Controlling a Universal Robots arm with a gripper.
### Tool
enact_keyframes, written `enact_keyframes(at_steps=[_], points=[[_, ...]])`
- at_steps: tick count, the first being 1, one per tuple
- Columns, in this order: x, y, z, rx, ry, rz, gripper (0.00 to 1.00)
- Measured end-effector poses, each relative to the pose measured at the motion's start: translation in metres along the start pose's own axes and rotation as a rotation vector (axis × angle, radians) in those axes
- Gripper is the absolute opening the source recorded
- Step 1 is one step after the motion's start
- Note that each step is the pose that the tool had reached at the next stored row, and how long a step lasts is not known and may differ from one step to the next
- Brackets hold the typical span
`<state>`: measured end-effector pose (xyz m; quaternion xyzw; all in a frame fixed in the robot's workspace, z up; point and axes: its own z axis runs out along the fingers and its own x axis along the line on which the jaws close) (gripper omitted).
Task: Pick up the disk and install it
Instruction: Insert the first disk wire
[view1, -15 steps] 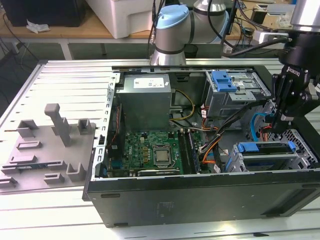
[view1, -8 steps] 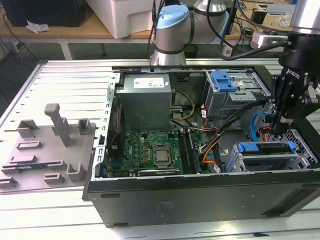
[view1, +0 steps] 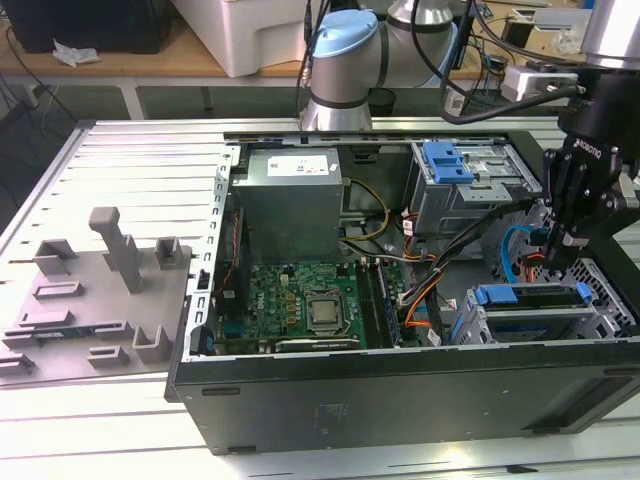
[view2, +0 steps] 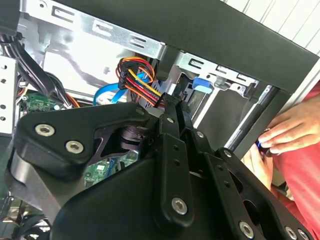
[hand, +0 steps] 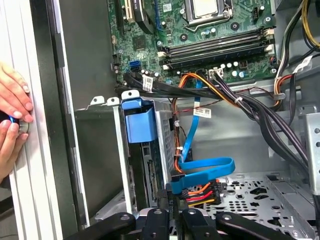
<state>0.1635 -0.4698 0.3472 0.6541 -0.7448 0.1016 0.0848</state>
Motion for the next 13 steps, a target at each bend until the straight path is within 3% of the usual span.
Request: enact_keyframes(at_steps=[5,13], points=[[0.0027,0.0013,0.0007,0.0095,-0.0076,-0.012,0.17],[0.0081,0.0065,0.0019,0.0287,-0.0301,-0.025,0.17]])
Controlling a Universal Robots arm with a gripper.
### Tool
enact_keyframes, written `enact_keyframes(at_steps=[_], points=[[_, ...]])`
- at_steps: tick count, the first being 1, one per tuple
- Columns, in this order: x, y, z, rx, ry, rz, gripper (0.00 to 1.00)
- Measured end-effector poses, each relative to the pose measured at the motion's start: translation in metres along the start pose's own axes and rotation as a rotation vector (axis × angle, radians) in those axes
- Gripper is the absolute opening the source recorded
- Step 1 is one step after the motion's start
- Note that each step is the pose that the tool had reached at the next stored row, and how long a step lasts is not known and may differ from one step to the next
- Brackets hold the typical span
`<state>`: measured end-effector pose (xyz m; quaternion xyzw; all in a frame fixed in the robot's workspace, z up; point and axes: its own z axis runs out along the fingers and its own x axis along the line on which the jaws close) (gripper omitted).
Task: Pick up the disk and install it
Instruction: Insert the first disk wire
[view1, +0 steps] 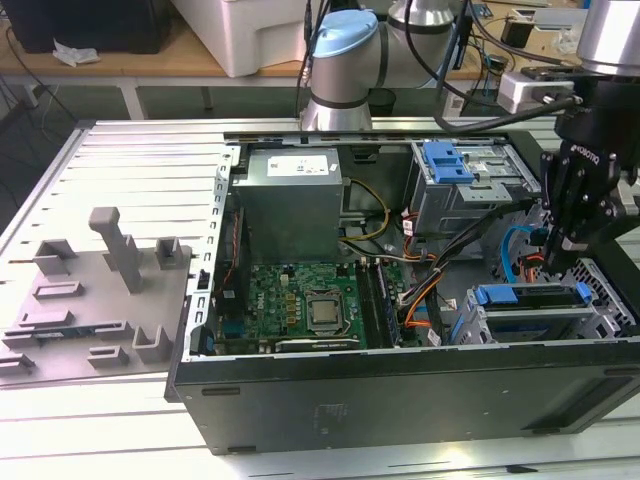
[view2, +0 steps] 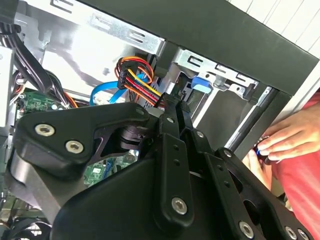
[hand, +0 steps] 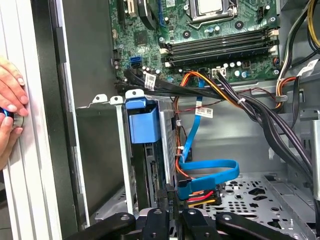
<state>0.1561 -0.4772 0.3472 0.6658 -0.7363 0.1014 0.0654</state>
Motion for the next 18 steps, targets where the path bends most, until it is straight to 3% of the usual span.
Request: enact_keyframes(at_steps=[9,13,18], points=[[0.0081,0.0049,0.0016,0.0161,-0.0229,-0.010,0.17],[0.0166,0.0058,0.0036,0.0212,-0.0409,-0.011,0.17],[0.0171,0.0058,0.0036,0.0216,-0.0415,-0.013,0.17]])
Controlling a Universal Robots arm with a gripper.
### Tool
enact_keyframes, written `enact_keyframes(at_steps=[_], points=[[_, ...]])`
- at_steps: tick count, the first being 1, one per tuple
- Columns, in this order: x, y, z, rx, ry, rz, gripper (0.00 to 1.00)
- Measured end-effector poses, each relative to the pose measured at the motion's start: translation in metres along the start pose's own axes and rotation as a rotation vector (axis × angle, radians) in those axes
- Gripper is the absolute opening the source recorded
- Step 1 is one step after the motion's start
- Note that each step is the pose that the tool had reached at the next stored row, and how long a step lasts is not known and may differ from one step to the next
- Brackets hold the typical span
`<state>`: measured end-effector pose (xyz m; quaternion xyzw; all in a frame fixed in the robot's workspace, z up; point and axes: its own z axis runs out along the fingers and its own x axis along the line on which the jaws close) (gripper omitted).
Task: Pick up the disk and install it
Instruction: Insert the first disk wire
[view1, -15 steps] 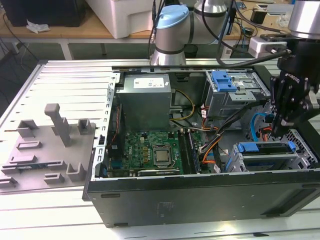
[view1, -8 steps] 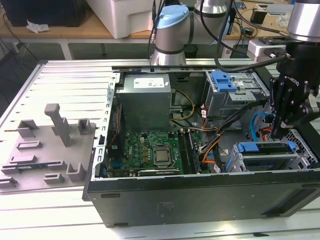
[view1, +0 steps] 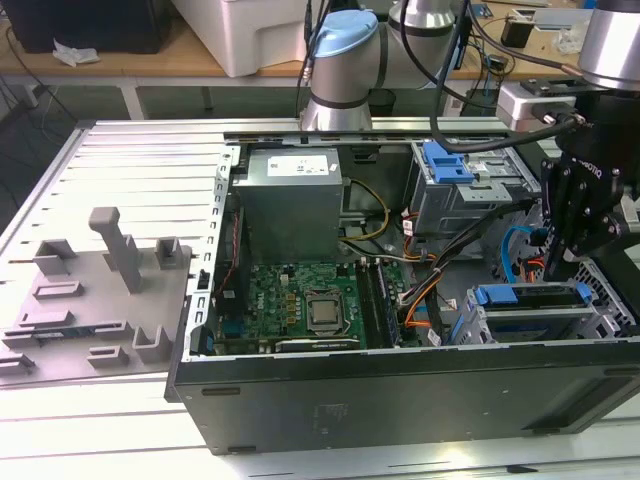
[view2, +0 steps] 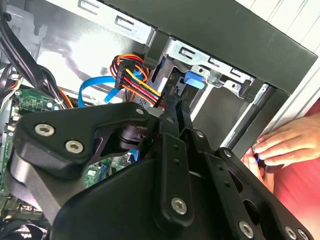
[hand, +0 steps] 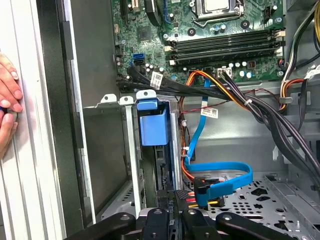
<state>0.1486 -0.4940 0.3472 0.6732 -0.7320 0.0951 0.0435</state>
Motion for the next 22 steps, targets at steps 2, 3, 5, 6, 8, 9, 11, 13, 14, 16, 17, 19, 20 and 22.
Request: enact_keyframes(at_steps=[2,3,5,6,8,9,11,13,14,16,17,19,20,22], points=[[0.0000,0.0000,0.0000,0.0000,-0.0002,0.000,0.17],[0.0000,0.0000,0.0000,0.0000,-0.0003,0.000,0.17],[0.0000,0.0000,0.0000,0.0000,-0.0003,0.000,0.17],[0.0001,0.0000,0.0000,0.0001,-0.0004,0.000,0.17],[0.0003,0.0000,0.0001,0.0003,-0.0004,-0.001,0.17],[0.0005,0.0000,0.0001,0.0005,-0.0005,-0.002,0.17],[0.0006,0.0000,0.0001,0.0015,-0.0010,-0.008,0.17],[0.0007,0.0000,0.0001,0.0030,-0.0016,-0.015,0.17],[0.0010,-0.0001,0.0002,0.0044,-0.0021,-0.023,0.17],[0.0014,-0.0001,0.0003,0.0054,-0.0026,-0.028,0.17],[0.0015,0.0002,0.0003,0.0061,-0.0029,-0.031,0.17],[0.0016,0.0011,0.0004,0.0081,-0.0038,-0.041,0.17],[0.0017,0.0019,0.0004,0.0092,-0.0042,-0.047,0.17],[0.0019,0.0030,0.0005,0.0114,-0.0050,-0.058,0.17]])
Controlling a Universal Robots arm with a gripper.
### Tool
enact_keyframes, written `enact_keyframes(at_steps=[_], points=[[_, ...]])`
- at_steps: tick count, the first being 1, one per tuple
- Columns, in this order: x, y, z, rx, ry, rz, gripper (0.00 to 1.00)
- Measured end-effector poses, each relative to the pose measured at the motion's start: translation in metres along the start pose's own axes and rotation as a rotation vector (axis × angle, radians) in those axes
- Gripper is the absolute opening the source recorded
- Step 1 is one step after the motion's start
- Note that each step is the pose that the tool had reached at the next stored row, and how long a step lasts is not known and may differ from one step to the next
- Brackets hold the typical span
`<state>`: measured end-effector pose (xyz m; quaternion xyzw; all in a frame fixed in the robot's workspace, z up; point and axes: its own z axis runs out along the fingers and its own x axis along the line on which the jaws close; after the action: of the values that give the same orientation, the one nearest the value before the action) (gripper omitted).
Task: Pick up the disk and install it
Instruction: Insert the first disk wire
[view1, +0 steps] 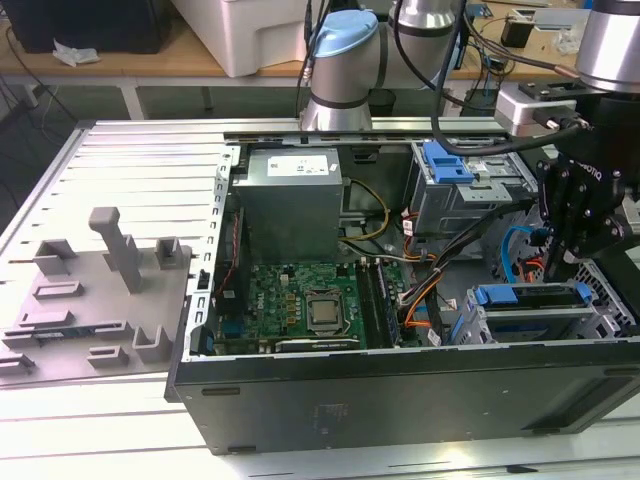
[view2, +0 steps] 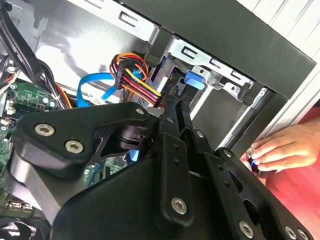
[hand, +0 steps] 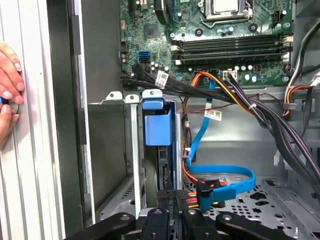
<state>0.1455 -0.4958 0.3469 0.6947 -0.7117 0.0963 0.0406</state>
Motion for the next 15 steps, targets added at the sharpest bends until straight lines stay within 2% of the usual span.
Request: enact_keyframes(at_steps=[5,8,15], points=[[0.0010,0.0005,0.0010,0.0036,-0.0018,-0.019,0.17],[0.0037,0.0004,0.0016,0.0038,-0.0018,-0.020,0.17],[0.0045,0.0004,0.0022,0.0039,-0.0019,-0.020,0.17]])
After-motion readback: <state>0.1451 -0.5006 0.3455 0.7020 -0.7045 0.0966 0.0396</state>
